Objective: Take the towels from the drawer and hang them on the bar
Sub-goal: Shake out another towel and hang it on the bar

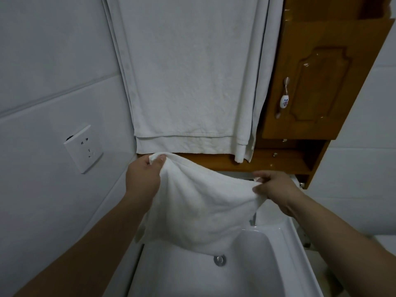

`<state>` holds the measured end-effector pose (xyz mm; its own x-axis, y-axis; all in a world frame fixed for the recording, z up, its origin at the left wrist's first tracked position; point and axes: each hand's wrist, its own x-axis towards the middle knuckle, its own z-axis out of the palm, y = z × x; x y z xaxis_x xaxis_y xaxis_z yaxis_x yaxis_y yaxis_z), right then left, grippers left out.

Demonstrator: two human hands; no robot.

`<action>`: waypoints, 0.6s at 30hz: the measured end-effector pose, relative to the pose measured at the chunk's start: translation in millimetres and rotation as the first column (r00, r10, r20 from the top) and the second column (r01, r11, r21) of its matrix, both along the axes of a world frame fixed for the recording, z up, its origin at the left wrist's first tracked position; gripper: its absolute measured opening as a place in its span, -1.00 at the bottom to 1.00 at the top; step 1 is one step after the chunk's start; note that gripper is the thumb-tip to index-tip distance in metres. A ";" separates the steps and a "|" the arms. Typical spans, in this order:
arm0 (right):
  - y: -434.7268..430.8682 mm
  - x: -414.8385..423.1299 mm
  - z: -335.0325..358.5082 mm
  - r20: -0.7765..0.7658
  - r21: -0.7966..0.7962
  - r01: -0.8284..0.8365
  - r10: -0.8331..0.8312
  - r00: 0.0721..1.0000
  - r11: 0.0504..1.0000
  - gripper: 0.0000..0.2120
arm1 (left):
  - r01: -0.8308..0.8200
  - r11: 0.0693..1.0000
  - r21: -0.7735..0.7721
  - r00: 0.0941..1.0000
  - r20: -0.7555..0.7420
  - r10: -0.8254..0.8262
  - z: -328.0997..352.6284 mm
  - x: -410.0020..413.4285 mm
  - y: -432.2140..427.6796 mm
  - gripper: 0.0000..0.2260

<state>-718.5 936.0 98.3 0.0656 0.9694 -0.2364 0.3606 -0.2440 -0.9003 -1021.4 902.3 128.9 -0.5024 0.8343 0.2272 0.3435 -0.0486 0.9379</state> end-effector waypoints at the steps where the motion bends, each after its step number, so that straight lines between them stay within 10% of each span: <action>1: -0.9 -2.9 3.1 0.043 0.074 0.038 -0.041 0.998 0.997 -0.52 | 0.011 1.000 -0.017 1.000 -0.008 -0.011 -0.7 2.4 0.3 -0.83; 8: -15.4 -46.5 32.0 0.154 0.498 0.093 -0.194 0.969 0.862 -0.71 | 0.049 0.997 -0.064 0.974 -0.217 -0.062 2.5 39.2 11.9 -0.68; 18: -23.7 -82.1 61.5 -0.295 0.399 0.031 0.096 0.950 0.916 -0.69 | 0.158 0.987 -0.012 0.954 -0.256 -0.156 17.6 92.2 19.1 -0.63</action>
